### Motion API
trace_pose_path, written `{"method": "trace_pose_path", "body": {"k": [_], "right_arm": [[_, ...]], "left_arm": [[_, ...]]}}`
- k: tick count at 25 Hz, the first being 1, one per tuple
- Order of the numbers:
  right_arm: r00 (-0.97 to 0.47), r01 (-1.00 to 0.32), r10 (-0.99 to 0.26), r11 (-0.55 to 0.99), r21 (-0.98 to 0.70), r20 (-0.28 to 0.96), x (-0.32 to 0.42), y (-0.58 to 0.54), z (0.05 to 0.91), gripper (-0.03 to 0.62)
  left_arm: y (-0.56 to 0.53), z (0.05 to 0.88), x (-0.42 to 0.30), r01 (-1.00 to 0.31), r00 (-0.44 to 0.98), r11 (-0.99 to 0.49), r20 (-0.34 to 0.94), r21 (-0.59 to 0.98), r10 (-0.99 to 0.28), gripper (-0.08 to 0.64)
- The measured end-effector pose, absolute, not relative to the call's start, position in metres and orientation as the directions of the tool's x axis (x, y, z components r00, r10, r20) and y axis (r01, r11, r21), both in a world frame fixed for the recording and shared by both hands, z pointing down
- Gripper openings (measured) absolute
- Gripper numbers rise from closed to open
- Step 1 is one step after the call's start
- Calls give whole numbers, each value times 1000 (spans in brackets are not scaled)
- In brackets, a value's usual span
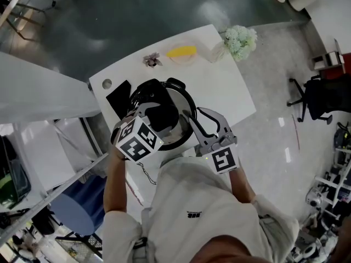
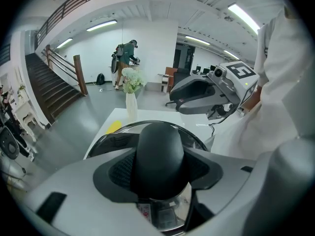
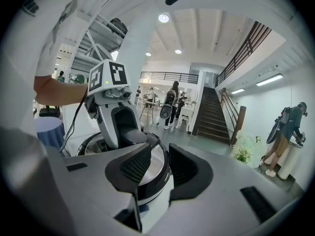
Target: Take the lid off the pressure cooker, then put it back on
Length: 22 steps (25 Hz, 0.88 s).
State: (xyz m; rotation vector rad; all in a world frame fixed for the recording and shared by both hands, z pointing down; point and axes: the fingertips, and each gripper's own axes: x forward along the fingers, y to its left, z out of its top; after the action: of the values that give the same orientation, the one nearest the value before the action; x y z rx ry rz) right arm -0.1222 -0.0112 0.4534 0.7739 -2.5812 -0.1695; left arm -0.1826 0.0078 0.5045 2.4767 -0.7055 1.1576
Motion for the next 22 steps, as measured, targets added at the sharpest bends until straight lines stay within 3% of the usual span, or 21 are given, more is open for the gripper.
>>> {"method": "trace_pose_path", "body": {"k": [22], "right_arm": [[-771, -451, -504, 864, 225, 390, -141, -14, 463, 97]], "left_arm": [[7, 515, -190, -582, 564, -807, 764, 98, -314, 287]]}}
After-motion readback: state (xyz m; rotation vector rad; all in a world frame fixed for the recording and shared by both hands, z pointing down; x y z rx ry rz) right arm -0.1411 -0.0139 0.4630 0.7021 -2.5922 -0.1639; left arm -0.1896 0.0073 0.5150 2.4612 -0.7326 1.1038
